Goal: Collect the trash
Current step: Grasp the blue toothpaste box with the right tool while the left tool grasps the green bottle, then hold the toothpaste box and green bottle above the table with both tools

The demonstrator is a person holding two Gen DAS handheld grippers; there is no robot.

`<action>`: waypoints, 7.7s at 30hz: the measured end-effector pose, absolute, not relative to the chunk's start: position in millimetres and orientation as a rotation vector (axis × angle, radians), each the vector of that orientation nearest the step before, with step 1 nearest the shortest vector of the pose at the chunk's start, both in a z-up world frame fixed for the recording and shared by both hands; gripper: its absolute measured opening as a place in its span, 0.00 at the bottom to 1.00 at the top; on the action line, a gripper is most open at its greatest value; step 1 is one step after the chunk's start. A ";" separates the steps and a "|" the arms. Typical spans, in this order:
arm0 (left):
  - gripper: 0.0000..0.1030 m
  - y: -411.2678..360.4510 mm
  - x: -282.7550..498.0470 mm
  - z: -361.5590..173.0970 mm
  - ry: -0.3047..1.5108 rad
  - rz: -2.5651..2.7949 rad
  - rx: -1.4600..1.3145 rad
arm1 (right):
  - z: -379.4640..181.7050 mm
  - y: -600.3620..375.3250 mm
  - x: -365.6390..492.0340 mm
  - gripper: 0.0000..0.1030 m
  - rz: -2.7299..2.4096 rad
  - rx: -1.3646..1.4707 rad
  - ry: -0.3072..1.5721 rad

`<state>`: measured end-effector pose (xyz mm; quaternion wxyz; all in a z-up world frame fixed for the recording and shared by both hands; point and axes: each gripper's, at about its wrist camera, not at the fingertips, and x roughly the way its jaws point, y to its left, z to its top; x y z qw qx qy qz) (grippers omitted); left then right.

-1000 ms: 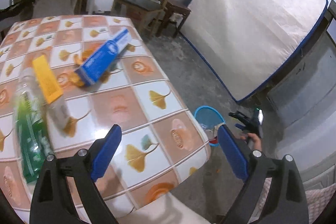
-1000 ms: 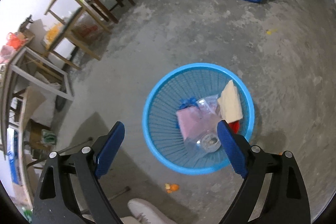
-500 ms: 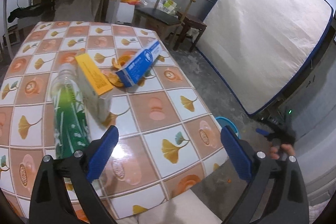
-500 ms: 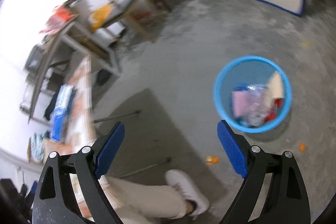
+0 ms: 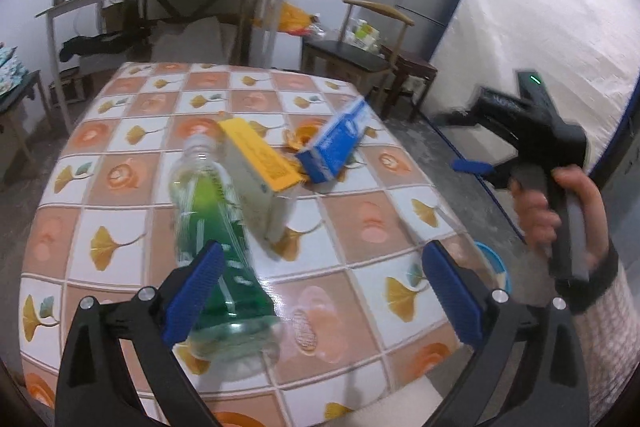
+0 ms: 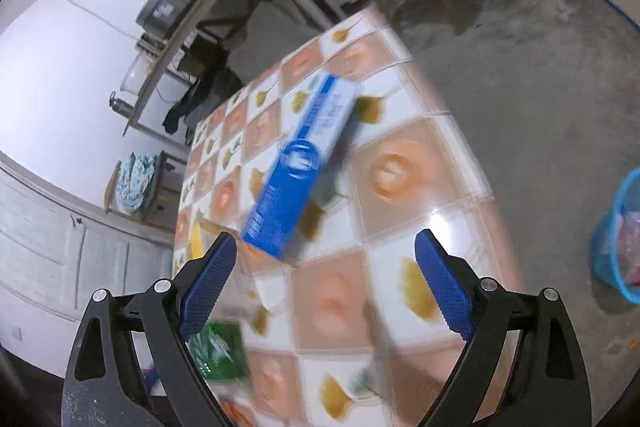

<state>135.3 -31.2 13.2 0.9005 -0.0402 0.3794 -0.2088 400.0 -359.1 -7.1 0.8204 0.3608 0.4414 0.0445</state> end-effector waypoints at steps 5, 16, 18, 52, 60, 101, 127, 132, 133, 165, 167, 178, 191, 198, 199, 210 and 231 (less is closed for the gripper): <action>0.94 -7.3 134.1 9.4 0.771 -0.381 -0.090 | -28.3 -332.7 465.0 0.84 0.043 0.798 1.038; 0.94 55.6 138.2 -0.5 0.771 -0.284 -0.204 | -63.6 -319.0 511.3 0.81 -0.071 0.858 1.090; 0.94 59.8 139.9 -3.7 0.778 -0.284 -0.223 | -63.4 -316.3 515.0 0.75 -0.073 0.846 1.086; 0.91 24.7 212.2 -35.8 1.034 -0.332 -0.244 | -20.5 -324.9 356.3 0.45 0.259 0.586 1.122; 0.57 33.3 226.0 -49.5 1.127 -0.325 -0.290 | -22.6 -295.8 343.4 0.45 0.256 0.409 1.109; 0.58 16.9 158.1 -57.3 1.168 -0.199 0.042 | -53.2 -253.1 313.7 0.48 0.215 0.161 1.167; 0.57 14.0 156.0 -57.9 1.167 -0.190 0.056 | -53.8 -256.1 315.1 0.46 0.222 0.172 1.167; 0.56 14.3 154.8 -57.9 1.167 -0.189 0.052 | -53.0 -256.5 313.6 0.46 0.225 0.173 1.162; 0.56 14.3 153.7 -57.7 1.166 -0.188 0.052 | -52.7 -257.2 313.2 0.46 0.226 0.173 1.161; 0.56 16.8 147.8 -53.3 1.158 -0.181 0.044 | -49.6 -258.3 311.4 0.46 0.228 0.184 1.151; 0.57 16.8 147.5 -53.3 1.159 -0.181 0.044 | -49.7 -258.5 311.3 0.46 0.227 0.184 1.151; 0.57 16.1 149.3 -55.9 1.176 -0.176 0.049 | -50.6 -258.7 311.1 0.46 0.228 0.185 1.151; 0.69 33.4 169.1 -50.3 1.283 -0.322 -0.065 | -50.3 -258.8 310.4 0.46 0.227 0.196 1.148; 0.69 43.6 188.6 -57.6 1.369 -0.434 -0.222 | -50.6 -260.1 310.6 0.46 0.225 0.204 1.149; 0.69 44.2 191.0 -60.3 1.380 -0.444 -0.240 | -50.8 -260.5 310.4 0.46 0.225 0.203 1.149; 0.60 44.6 190.5 -67.1 1.376 -0.444 -0.265 | -50.3 -260.5 310.4 0.46 0.227 0.202 1.149; 0.59 50.3 173.9 -52.6 1.295 -0.385 -0.252 | -47.1 -260.7 309.2 0.46 0.235 0.202 1.142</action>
